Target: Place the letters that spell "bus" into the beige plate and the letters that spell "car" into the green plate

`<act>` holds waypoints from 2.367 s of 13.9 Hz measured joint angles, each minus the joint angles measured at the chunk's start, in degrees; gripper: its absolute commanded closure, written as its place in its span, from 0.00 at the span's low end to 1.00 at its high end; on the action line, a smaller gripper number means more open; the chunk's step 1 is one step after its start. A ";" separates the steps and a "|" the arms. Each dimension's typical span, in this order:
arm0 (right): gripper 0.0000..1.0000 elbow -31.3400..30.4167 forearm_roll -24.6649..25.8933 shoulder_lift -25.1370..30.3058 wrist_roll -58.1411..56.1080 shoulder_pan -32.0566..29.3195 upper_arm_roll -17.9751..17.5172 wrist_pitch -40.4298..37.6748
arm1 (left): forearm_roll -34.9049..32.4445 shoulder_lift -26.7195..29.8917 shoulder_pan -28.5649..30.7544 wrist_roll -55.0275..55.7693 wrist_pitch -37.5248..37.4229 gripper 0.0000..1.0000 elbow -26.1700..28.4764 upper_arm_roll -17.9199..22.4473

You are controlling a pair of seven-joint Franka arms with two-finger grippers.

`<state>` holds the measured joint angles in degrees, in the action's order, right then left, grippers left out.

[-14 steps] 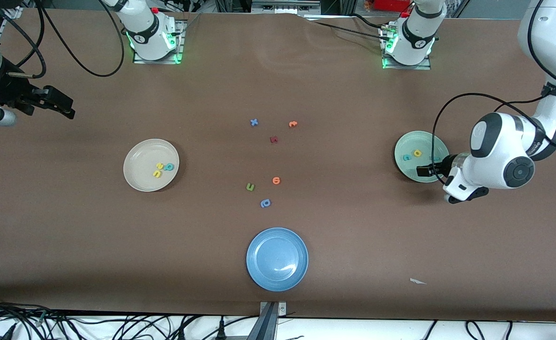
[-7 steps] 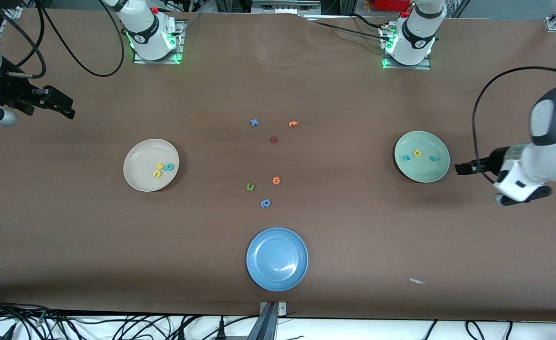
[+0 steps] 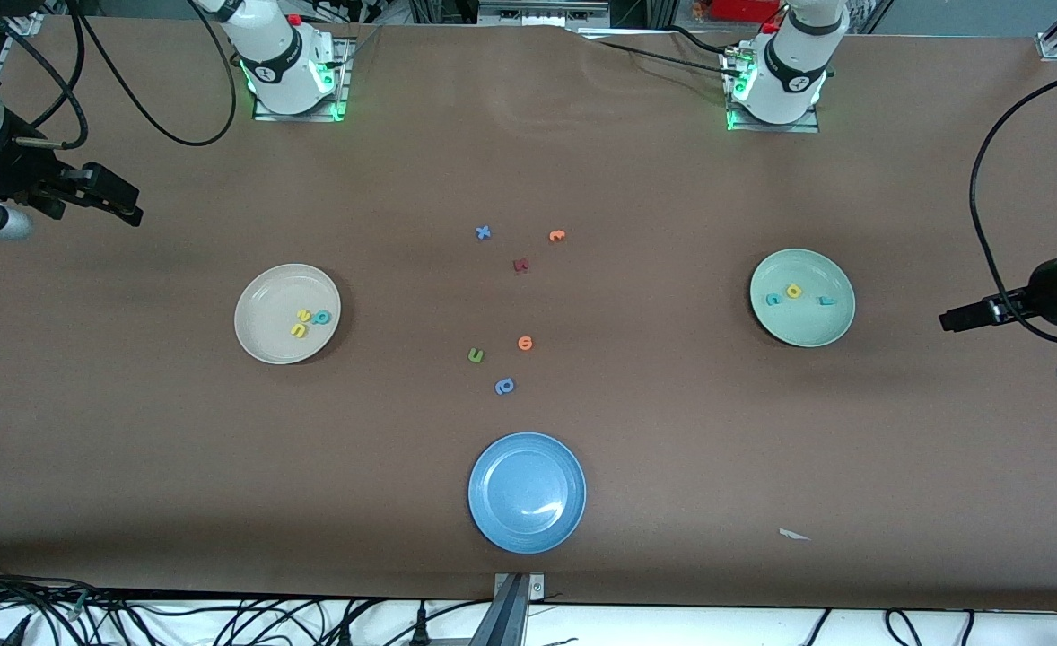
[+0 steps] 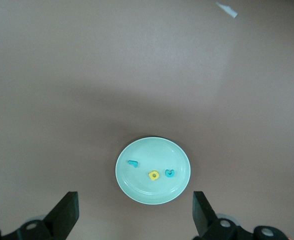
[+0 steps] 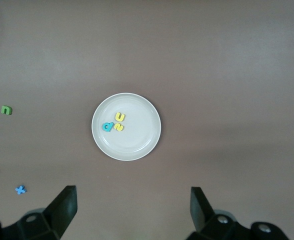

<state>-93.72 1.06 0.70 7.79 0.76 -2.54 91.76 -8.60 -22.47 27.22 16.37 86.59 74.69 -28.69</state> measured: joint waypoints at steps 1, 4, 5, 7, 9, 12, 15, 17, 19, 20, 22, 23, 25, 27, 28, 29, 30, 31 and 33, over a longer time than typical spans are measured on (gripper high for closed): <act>0.00 0.00 0.00 0.00 0.00 0.00 0.01 0.00 | 0.00 0.67 -0.01 0.00 -0.03 0.00 -0.11 -0.02; 0.00 0.00 0.00 0.00 0.00 -0.01 0.03 0.00 | 0.00 1.65 0.16 -3.20 -0.79 0.00 -0.07 0.35; 0.00 0.00 0.00 0.00 0.00 -0.01 0.04 0.00 | -0.01 1.63 0.99 -5.69 -0.85 0.00 0.00 0.70; 0.00 0.00 0.00 0.00 0.00 -0.01 0.04 0.00 | -0.01 1.63 3.51 -9.18 -0.85 0.00 0.02 0.85; 0.00 0.00 0.00 0.00 0.00 -0.01 0.05 0.00 | -0.01 1.63 4.24 -10.28 -0.85 0.00 0.01 0.80; 0.00 0.00 0.00 0.00 0.00 -0.01 0.05 0.00 | 0.00 1.64 3.87 -10.30 -0.85 0.00 0.02 0.11; 0.00 0.00 0.00 0.00 0.00 -0.01 0.05 0.00 | 0.00 2.38 3.87 -10.30 -0.85 0.00 -0.24 -0.16; 0.00 0.00 0.00 0.00 0.00 -0.01 0.05 0.00 | 0.00 3.97 3.87 -10.30 -0.85 0.00 -0.34 -0.20; 0.00 0.00 0.00 0.00 0.00 -0.01 0.05 0.00 | -0.01 5.32 3.87 -10.30 -0.99 0.00 -0.35 -0.24; 0.00 0.00 0.00 0.00 0.00 -0.01 0.05 0.00 | -0.01 5.62 3.87 -10.31 -1.04 0.00 -0.34 -0.33; 0.00 0.00 0.00 0.00 0.00 -0.01 0.05 0.00 | -0.01 5.98 3.85 -10.31 -1.06 0.00 -0.34 -0.52; 0.00 0.00 0.00 0.00 0.00 -0.02 0.05 0.00 | -0.01 6.20 3.64 -10.37 -1.11 0.00 -0.34 -0.42; 0.00 0.00 0.00 -0.01 0.00 -0.02 0.06 0.00 | 0.15 6.90 -0.15 -10.44 -2.20 0.00 -0.35 2.67; 0.00 0.00 0.00 -0.02 0.00 -0.03 0.07 0.00 | 3.38 8.48 -8.32 -10.43 -2.91 0.00 -0.35 10.91; 0.00 0.00 0.00 -0.02 0.00 -0.03 0.07 0.00 | 5.74 9.56 -11.84 -10.44 -3.17 0.01 -0.34 14.84; 0.00 0.00 0.00 -0.02 0.00 -0.03 0.07 0.00 | 7.18 10.74 -14.57 -10.53 -3.43 0.01 -0.33 17.82; 0.00 0.00 0.00 -0.02 0.00 -0.03 0.07 0.00 | 7.74 11.88 -16.68 -10.74 -3.68 0.01 -0.29 19.85; 0.00 0.00 0.00 -0.02 0.00 -0.03 0.07 0.00 | 7.83 12.97 -18.55 -10.84 -3.85 0.02 -0.06 21.51; 0.00 0.00 0.00 -0.02 0.00 -0.04 0.07 0.00 | 8.04 14.73 -22.07 -11.04 -3.81 0.02 1.06 24.71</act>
<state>-93.72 1.06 0.68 7.79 0.73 -2.46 91.76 -0.56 -7.74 5.15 5.34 82.78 75.76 -3.98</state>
